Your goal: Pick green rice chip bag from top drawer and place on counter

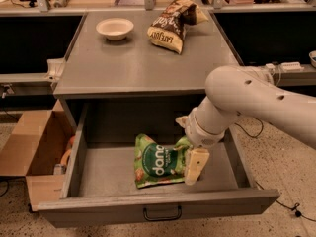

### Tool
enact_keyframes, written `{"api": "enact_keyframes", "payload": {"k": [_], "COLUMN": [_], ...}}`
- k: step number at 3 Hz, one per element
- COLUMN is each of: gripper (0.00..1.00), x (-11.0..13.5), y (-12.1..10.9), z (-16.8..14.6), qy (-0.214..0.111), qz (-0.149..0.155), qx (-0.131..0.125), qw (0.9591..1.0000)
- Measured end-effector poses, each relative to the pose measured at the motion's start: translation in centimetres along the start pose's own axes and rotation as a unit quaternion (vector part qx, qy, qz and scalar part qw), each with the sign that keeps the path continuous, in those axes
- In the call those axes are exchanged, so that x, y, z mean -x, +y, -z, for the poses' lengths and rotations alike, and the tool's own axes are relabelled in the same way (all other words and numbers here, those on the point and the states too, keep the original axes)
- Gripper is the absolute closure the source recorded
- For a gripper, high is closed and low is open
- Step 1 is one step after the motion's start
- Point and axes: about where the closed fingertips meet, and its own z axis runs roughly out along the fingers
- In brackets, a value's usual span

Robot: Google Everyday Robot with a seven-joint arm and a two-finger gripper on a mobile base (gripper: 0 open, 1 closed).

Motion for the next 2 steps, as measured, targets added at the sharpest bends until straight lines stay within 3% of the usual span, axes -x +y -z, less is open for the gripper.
{"api": "enact_keyframes", "payload": {"k": [1,2], "gripper": [0.00,0.00], "x": [0.1,-0.1], "y": [-3.6,-4.8], "z": [-3.3,-6.5], "qy": [-0.006,-0.001], "qz": [0.017,0.018], "qx": [0.001,0.002], "qw": [0.9998,0.9998]}}
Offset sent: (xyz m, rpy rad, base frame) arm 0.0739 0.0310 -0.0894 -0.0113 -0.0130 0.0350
